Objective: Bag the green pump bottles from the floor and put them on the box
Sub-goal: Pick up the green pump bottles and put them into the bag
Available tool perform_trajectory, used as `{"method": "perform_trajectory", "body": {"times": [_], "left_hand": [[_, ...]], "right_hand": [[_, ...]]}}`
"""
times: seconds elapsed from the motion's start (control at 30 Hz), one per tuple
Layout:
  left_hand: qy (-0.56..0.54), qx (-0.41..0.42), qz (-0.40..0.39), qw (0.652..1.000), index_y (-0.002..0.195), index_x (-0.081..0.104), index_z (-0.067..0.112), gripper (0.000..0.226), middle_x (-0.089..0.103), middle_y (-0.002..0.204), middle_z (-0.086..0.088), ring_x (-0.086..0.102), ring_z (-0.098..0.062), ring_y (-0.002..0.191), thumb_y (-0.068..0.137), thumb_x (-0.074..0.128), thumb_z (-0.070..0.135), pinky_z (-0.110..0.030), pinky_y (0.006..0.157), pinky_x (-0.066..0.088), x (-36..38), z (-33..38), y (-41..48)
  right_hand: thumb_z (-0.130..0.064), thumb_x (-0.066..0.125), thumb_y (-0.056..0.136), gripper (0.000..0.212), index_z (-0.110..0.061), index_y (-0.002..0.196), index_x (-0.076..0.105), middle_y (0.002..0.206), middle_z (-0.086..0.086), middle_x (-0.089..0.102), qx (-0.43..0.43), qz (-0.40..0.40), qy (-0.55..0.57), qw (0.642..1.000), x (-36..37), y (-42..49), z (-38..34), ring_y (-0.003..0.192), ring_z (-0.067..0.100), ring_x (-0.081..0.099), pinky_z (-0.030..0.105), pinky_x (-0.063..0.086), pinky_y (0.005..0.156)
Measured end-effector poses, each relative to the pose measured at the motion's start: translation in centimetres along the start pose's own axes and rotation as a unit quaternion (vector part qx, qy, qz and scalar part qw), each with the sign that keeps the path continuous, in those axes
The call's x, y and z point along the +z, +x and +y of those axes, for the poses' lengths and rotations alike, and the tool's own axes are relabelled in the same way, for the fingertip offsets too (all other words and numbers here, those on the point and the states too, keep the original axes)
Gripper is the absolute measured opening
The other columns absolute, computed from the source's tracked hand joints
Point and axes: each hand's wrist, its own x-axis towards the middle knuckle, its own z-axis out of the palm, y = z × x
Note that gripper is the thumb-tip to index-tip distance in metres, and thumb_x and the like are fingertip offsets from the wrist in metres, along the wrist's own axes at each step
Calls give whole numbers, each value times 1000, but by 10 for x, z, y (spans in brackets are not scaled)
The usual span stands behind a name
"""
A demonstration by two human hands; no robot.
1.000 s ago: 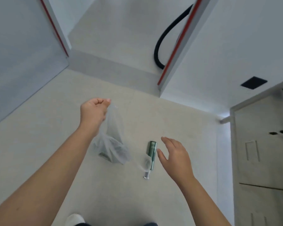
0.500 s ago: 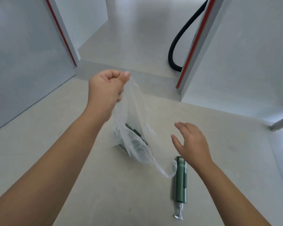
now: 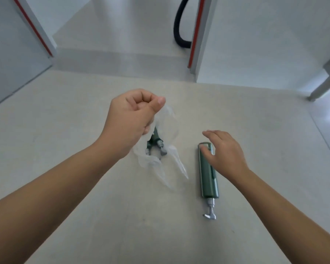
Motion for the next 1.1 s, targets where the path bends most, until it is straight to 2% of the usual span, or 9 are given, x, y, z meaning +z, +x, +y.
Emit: {"method": "perform_trajectory", "body": {"times": [0.1, 0.3, 0.5, 0.67, 0.73, 0.93, 1.1], "left_hand": [[21, -18, -17, 999, 65, 55, 10, 19, 33, 35, 11, 27, -6, 33, 83, 61, 8, -12, 36, 25, 8, -20, -18], [55, -24, -29, 998, 64, 53, 13, 22, 31, 35, 12, 24, -8, 34, 85, 60, 11, -14, 37, 23, 18, -38, -39], [70, -25, -24, 997, 65, 53, 12, 21, 31, 34, 12, 26, -6, 33, 85, 58, 10, -12, 37, 25, 20, -43, -46], [61, -20, -1, 998, 65, 52, 12, 22, 30, 34, 12, 25, -5, 32, 86, 57, 6, -12, 36, 24, 15, -45, -48], [58, -4, 12, 998, 66, 52, 13, 22, 31, 34, 13, 26, -5, 32, 86, 57, 6, -12, 36, 24, 14, -45, -49], [41, 33, 31, 998, 68, 52, 13, 21, 31, 36, 13, 26, -6, 31, 86, 57, 5, -11, 37, 24, 10, -44, -47], [38, 41, 38, 998, 68, 52, 13, 20, 34, 35, 13, 27, -5, 31, 86, 57, 5, -11, 37, 24, 8, -45, -48]], "right_hand": [[-23, 63, 81, 35, -8, 113, 62, 108, 10, 67, 72, -48, 10, 996, 6, -40, 11, 101, 31, 60, 35, 47, 83], [-26, 61, 83, 41, -11, 121, 55, 118, 7, 60, 236, -132, 82, 959, 21, -106, 33, 113, 26, 52, 35, 40, 94], [-26, 57, 86, 42, -16, 126, 50, 119, 6, 58, 272, -200, 107, 935, 43, -150, 37, 114, 23, 49, 31, 38, 89], [-33, 56, 85, 46, -20, 128, 44, 114, 4, 58, 346, -221, 160, 898, 59, -163, 33, 105, 21, 54, 28, 40, 76], [-34, 56, 85, 47, -19, 128, 42, 113, 3, 59, 369, -228, 169, 885, 66, -167, 30, 103, 21, 56, 28, 41, 75], [-24, 59, 85, 36, -14, 118, 49, 90, -1, 61, 422, -213, 245, 847, 82, -170, 22, 85, 18, 57, 28, 42, 71], [-17, 60, 85, 31, -13, 114, 50, 93, 8, 65, 479, -178, 321, 797, 90, -169, 20, 81, 19, 56, 27, 39, 62]]}}
